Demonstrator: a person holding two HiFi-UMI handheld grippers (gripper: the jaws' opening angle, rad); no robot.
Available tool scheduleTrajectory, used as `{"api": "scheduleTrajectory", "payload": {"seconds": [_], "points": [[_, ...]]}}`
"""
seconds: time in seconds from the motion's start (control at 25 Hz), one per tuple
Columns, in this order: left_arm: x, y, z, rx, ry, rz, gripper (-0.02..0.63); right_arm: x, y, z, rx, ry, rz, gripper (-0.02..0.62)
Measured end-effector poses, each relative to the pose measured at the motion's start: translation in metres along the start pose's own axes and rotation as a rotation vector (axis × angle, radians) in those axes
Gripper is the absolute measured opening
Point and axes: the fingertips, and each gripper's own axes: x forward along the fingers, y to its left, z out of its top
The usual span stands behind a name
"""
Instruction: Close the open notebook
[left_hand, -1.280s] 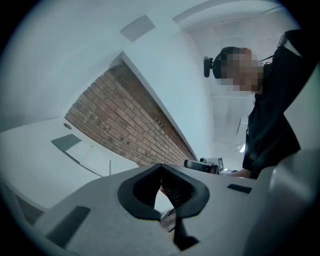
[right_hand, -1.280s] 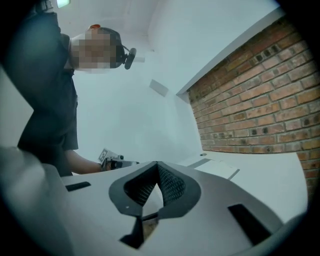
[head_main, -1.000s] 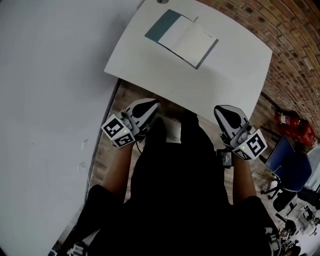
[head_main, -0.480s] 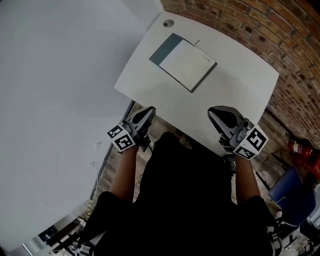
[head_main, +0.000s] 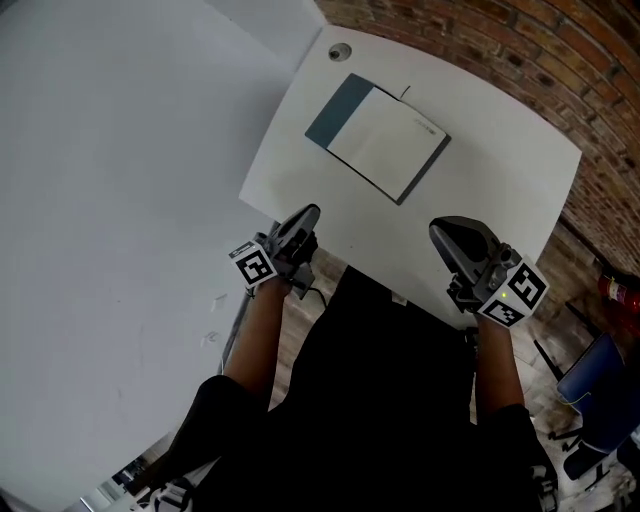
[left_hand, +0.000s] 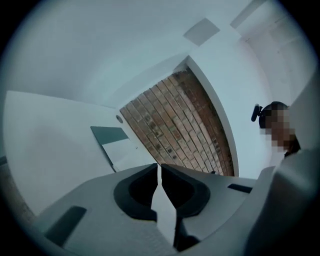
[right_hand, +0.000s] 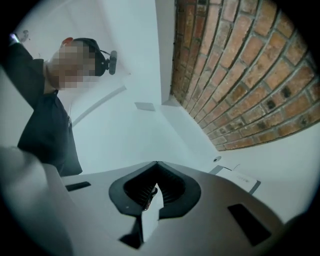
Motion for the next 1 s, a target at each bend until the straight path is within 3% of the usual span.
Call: {"api": "scheduleTrajectory", "payload": {"seconds": [0.16, 0.24, 0.4, 0.56, 0.6, 0.84, 1.0], "points": [[0.023, 0.036, 0.018, -0.096, -0.002, -0.01, 0.025, 0.017, -0.028, -0.008, 0.019, 0.051, -0.095, 0.006], [0.036, 0.055, 0.023, -0.163, 0.004, -0.025, 0.128, 0.027, -0.043, -0.007, 0.025, 0.063, -0.146, 0.006], [0.056, 0.095, 0.036, -0.286, 0.009, -0.005, 0.175, 0.062, -0.064, -0.01, 0.028, 0.093, -0.182, 0.006], [0.072, 0.123, 0.043, -0.576, -0.071, -0.021, 0.21, 0.095, -0.079, -0.018, 0.061, 0.089, -0.207, 0.006], [0.074, 0.126, 0.041, -0.618, -0.067, -0.023, 0.212, 0.1, -0.083, -0.02, 0.073, 0.086, -0.219, 0.006], [0.091, 0.154, 0.03, -0.701, 0.012, 0.053, 0.249, 0.111, -0.112, -0.029, 0.1, 0.094, -0.275, 0.006], [0.099, 0.156, 0.028, -0.699, 0.05, 0.08, 0.275, 0.106, -0.129, -0.028, 0.114, 0.075, -0.325, 0.006]]}}
